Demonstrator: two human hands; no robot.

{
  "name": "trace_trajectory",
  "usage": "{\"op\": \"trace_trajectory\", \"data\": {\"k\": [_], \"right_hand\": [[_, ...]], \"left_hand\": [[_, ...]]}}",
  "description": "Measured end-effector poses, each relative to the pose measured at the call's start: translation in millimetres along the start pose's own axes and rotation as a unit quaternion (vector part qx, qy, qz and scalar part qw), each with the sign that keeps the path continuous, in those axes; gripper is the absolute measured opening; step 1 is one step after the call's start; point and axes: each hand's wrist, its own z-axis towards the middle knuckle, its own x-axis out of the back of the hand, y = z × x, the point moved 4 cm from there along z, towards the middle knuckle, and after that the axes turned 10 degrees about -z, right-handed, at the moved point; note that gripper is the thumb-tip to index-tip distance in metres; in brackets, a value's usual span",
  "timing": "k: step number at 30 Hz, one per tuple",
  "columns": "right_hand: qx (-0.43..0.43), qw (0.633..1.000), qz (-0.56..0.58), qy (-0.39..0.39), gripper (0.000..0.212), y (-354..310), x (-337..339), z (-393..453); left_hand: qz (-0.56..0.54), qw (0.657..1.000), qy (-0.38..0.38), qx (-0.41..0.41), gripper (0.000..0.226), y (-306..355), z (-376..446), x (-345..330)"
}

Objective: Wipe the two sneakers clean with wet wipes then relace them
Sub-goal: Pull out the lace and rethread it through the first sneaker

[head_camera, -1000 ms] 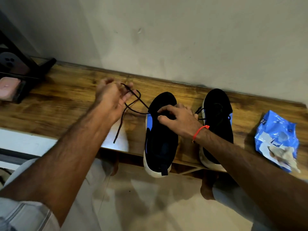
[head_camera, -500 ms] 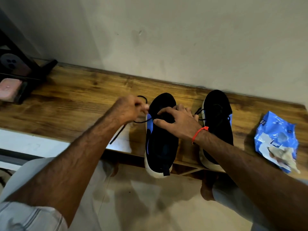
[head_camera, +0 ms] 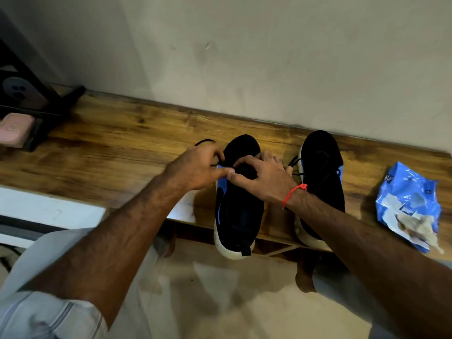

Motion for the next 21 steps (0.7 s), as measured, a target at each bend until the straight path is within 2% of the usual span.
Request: {"op": "trace_trajectory", "data": {"k": [2,4,5,7,9,10,12,14,17,19,21], "right_hand": [[-0.001,1.0,0.0,-0.002,0.053,0.2,0.6,-0.2],[0.002,1.0,-0.009,0.0,0.048,1.0,1.1,-1.0],[0.005,1.0,-0.019,0.001,0.047,1.4,1.5,-1.3],[0.007,0.999,-0.031,-0.005,0.047,3.2,1.9,-1.4],[0.004,1.0,-0.023,-0.013,0.046,4.9,1.8,-1.4],[0.003,1.0,-0.02,-0.015,0.046,5.7,2.0,-1.4],[0.002,1.0,-0.022,-0.017,0.046,6.0,2.5,-1.1],[0.001,0.999,-0.025,-0.021,0.048,4.9,3.1,-1.2],[-0.003,0.999,-0.025,-0.022,0.048,4.6,3.5,-0.2],[0.002,1.0,-0.023,-0.019,0.048,3.9,4.1,-0.5],[0.008,0.999,-0.018,-0.032,0.048,3.6,4.4,-0.6]], "left_hand": [[0.051,0.996,-0.072,0.014,0.023,1.5,-1.8,-2.3],[0.062,0.994,-0.076,0.043,0.024,2.4,-3.3,5.9],[0.054,0.996,-0.047,0.058,0.023,1.3,-4.1,13.9],[0.041,0.993,0.071,0.083,0.016,-6.6,-7.3,37.6],[0.052,0.975,0.182,0.115,0.009,-17.5,-15.0,61.6],[0.063,0.969,0.201,0.132,0.014,-22.4,-16.7,68.3],[0.099,0.969,0.142,0.176,0.024,-25.9,-18.0,66.8],[0.132,0.97,0.019,0.205,0.027,-25.2,-19.7,52.2],[0.136,0.965,-0.126,0.187,0.022,-20.1,-20.7,32.6],[0.134,0.955,-0.189,0.188,0.024,-18.2,-21.9,21.2],[0.137,0.945,-0.22,0.198,0.034,-19.0,-21.1,9.5]]}}
